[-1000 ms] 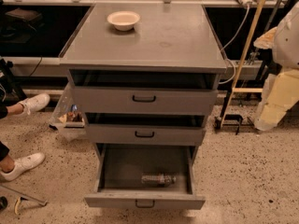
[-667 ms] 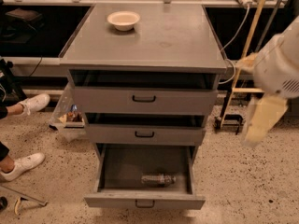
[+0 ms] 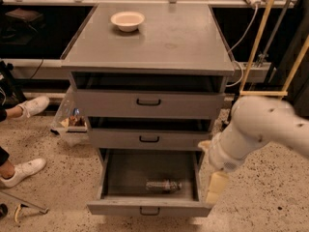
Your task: Pick water bottle from bottom drawer and place on counter
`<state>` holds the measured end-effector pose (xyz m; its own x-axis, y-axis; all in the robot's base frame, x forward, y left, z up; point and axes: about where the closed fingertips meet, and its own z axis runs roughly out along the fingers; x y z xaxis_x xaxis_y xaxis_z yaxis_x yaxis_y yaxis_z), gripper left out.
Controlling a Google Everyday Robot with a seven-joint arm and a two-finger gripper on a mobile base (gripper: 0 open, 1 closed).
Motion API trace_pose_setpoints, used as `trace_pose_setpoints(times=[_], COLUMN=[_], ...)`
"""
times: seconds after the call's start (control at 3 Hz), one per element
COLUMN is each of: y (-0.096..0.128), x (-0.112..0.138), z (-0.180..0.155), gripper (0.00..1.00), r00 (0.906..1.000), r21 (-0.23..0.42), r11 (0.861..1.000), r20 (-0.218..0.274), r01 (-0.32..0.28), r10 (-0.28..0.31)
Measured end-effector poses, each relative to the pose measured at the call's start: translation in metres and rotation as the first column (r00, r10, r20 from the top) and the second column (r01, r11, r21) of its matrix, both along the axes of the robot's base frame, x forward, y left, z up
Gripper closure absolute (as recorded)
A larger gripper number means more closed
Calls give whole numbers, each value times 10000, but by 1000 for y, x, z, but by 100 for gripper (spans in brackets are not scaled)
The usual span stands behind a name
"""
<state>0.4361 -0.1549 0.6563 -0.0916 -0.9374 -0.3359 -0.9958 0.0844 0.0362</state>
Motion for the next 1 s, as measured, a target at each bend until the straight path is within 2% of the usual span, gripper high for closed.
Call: trace_pose_setpoints(times=[0.33, 0.67, 1.0], y=[11, 19, 42], x=[-23, -21, -17], z=[-129, -225, -300], gripper=[0, 0, 0], r00=[9930, 9852, 9737], r21=[3, 6, 189], r11=[10000, 9991, 9989], r20=[-1177, -1663, -2246], r01=[78, 417, 427], r10=[-78, -410, -373])
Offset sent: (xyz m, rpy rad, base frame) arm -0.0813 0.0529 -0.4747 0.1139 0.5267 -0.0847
